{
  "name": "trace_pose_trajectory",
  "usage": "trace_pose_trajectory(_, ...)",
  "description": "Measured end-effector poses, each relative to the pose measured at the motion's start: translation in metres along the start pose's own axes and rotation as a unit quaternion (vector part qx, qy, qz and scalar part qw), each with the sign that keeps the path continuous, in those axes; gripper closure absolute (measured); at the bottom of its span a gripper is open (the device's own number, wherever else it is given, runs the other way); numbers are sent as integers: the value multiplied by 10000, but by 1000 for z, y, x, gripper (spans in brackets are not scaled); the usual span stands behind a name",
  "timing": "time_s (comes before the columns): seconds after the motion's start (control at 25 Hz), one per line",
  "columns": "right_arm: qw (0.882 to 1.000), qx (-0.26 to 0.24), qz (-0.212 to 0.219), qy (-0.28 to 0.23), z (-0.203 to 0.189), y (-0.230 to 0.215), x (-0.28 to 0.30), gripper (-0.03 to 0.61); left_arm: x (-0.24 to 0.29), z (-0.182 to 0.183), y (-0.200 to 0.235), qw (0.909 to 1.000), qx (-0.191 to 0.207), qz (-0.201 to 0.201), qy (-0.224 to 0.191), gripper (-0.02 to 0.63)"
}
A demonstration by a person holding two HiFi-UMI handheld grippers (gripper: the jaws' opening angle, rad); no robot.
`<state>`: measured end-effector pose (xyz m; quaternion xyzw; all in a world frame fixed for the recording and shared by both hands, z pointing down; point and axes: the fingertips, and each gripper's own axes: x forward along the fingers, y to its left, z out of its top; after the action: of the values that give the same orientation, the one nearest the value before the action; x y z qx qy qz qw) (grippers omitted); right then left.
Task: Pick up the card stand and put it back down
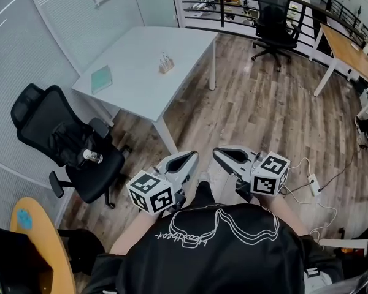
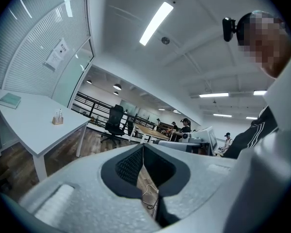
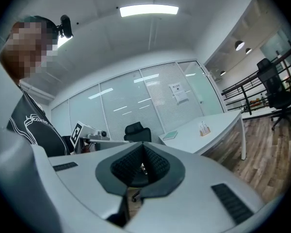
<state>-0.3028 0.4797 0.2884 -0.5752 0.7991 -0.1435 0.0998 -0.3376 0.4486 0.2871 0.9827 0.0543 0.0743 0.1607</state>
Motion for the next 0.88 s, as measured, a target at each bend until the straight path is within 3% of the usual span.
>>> trace_pose_trajectory(0.4,9998,89,-112,154,11,-79,52,569,47,18,83,9997,-226,-22,-28,598)
trace_pose_trajectory(0.88,9985,376,-190,359,55,-231,167,569,131,74,253,9984,-545,149,24,597)
